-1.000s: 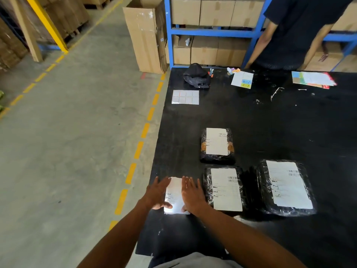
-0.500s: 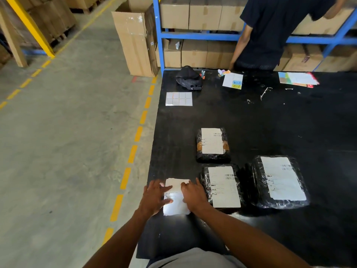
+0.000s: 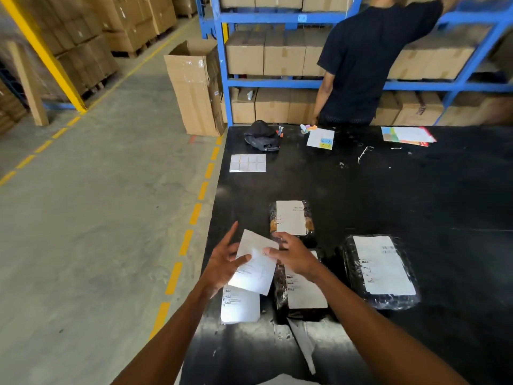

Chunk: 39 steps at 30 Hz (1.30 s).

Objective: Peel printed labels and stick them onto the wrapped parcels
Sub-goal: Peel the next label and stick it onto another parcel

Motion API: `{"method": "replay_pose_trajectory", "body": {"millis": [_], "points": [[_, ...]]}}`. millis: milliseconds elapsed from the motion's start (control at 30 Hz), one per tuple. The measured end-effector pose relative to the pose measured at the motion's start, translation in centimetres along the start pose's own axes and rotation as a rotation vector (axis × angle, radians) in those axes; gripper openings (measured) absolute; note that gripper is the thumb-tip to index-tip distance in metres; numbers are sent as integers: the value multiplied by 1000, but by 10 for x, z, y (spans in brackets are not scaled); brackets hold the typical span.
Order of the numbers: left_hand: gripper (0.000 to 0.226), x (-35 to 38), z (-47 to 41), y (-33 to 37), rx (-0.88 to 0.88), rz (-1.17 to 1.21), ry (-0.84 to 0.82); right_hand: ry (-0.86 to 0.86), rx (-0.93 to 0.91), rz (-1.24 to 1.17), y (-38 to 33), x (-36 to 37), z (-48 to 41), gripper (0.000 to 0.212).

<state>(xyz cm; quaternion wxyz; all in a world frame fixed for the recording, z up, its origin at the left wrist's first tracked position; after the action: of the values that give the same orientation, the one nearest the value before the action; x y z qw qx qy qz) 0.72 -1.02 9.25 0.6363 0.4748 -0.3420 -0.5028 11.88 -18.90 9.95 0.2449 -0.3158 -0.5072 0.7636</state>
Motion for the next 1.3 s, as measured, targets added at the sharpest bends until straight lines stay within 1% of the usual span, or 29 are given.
{"method": "replay_pose_trajectory", "body": {"millis": [33,67,100,133,167,267,333,433,633,867,1300], "points": [[95,4,-3,6,-12,4,-16,9,-22,-21,-5,-12,2,46],[97,11,-5,13,-36,11,-33,17,-42,-28,-9,-23,5,34],[97,18,-7,19,-67,9,-49,17,-62,-24,-13,-33,9,27],[91,24,-9,25,-95,-10,-63,13,-82,-11,-17,-41,12,25],[80,32,-11,31,-102,-48,-82,10,-101,5,-21,-50,16,24],[46,53,-16,47,-53,-190,-96,17,-119,42,-31,-74,24,17],[37,63,-17,57,-11,-206,-78,0,-109,37,-37,-91,31,12],[33,74,-18,68,31,-231,-88,-61,-98,35,-40,-112,38,13],[30,89,-19,78,42,-278,-98,-125,-103,53,-42,-134,46,18],[28,98,-15,82,42,-297,-87,-134,-125,80,-42,-141,48,18],[28,93,-10,79,39,-305,-87,-180,-134,116,-44,-137,47,20]]}}
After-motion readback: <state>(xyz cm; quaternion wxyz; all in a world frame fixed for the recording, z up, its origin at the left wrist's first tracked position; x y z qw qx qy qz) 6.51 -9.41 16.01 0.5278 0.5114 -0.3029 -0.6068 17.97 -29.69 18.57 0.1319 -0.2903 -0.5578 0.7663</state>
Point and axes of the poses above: each hand's wrist, its own z-axis away from the middle knuckle, its own x-axis out of the palm, y = z × x, the point moved 2 cm from there along -z, towards the middle knuckle, and after that the axes turned 7 degrees about -x, right-handed, at the moved point
